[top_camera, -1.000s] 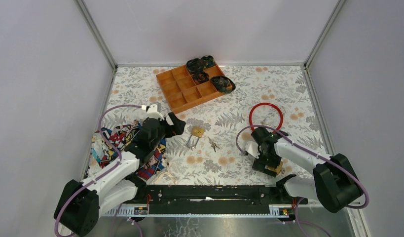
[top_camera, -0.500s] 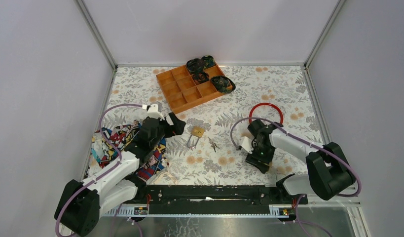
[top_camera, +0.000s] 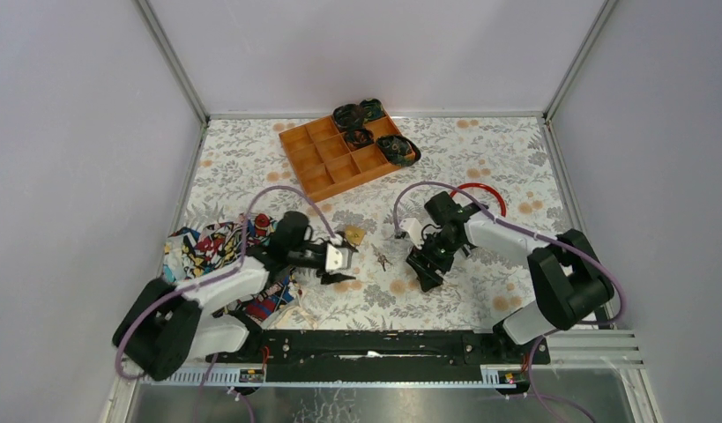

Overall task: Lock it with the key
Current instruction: Pick up the lock from the center of the board.

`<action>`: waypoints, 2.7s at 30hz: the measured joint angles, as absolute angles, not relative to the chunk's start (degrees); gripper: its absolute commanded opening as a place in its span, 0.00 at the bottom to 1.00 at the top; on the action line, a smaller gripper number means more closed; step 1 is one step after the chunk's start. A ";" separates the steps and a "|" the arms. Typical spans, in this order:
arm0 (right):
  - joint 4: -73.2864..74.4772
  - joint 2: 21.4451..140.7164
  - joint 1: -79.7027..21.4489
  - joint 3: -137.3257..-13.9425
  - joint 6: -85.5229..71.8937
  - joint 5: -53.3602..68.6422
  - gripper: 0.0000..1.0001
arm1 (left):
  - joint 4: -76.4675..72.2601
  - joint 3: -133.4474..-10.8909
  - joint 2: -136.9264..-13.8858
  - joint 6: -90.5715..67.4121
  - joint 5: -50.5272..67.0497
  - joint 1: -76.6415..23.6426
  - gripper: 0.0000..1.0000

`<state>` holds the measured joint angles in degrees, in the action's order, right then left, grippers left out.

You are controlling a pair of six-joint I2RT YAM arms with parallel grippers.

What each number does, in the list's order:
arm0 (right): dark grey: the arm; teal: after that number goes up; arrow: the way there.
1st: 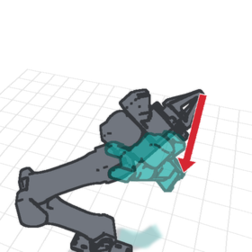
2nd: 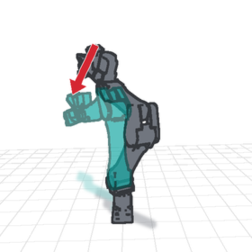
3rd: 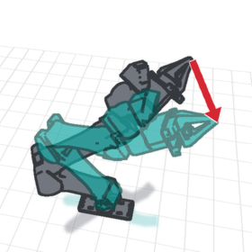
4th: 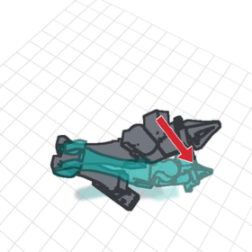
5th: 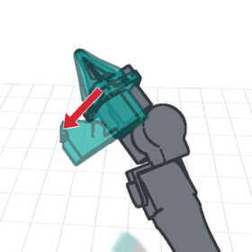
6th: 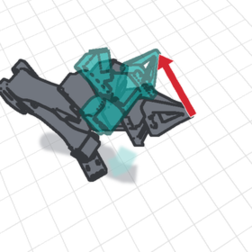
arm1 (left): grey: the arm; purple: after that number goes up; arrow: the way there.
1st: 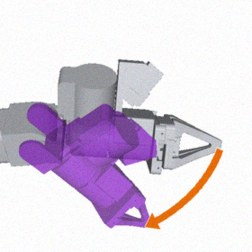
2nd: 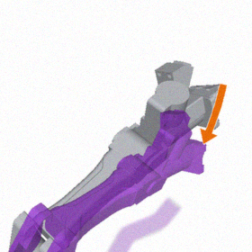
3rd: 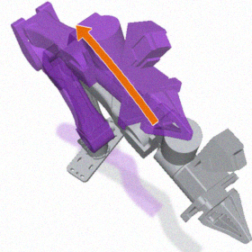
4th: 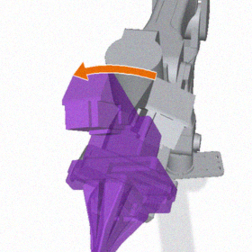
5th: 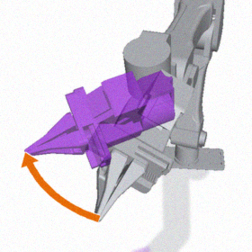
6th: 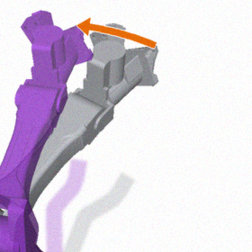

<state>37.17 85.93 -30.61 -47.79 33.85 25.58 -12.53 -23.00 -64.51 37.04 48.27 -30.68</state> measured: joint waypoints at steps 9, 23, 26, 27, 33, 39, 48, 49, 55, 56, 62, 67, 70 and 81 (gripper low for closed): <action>32.53 90.85 -31.31 -49.06 28.10 32.60 0.17 | -13.08 -31.86 -86.78 62.59 53.19 -39.97 0.90; 30.92 88.23 -31.53 -48.75 26.15 35.97 0.17 | -21.58 -40.93 -102.15 76.01 47.31 -47.66 0.60; 30.89 86.54 -31.53 -48.36 26.17 36.56 0.17 | -23.59 -42.50 -103.98 76.18 44.42 -47.75 0.54; 30.92 86.06 -31.53 -48.14 26.15 36.64 0.17 | -24.12 -42.65 -104.31 76.25 43.33 -47.75 0.53; 31.57 83.37 -31.53 -47.05 26.17 36.53 0.17 | -24.75 -42.65 -104.57 77.49 39.38 -47.53 0.00; 31.62 83.07 -31.73 -47.18 26.28 36.99 0.61 | -24.73 -41.25 -102.48 76.99 38.26 -47.46 0.00; 35.66 77.23 -31.73 -55.09 24.23 29.06 0.99 | -15.25 -43.72 -93.43 61.69 39.66 -45.98 0.00; 35.68 75.26 -31.62 -56.01 23.77 28.03 1.00 | -13.58 -44.53 -92.77 60.64 39.86 -45.47 0.00; 31.81 60.12 -28.01 -59.83 16.62 27.24 1.00 | 3.05 -55.16 -89.32 50.17 41.43 -41.12 0.00; 30.30 58.11 -26.28 -59.86 14.52 28.38 1.00 | 6.50 -57.67 -89.10 47.20 42.28 -40.25 0.00; 19.73 55.07 -16.51 -59.79 2.90 42.46 0.99 | 19.84 -69.84 -86.39 34.59 45.36 -36.14 0.00; 16.34 56.99 -16.47 -59.94 -1.63 50.92 0.94 | 26.20 -74.24 -80.60 27.97 47.66 -33.85 0.00; 13.45 57.93 -17.02 -59.24 -3.97 53.82 0.97 | 27.53 -76.14 -78.83 24.75 49.63 -34.09 0.00; 5.76 59.75 -23.35 -56.73 -5.89 54.06 0.54 | 29.43 -77.36 -78.59 20.47 51.72 -34.46 0.00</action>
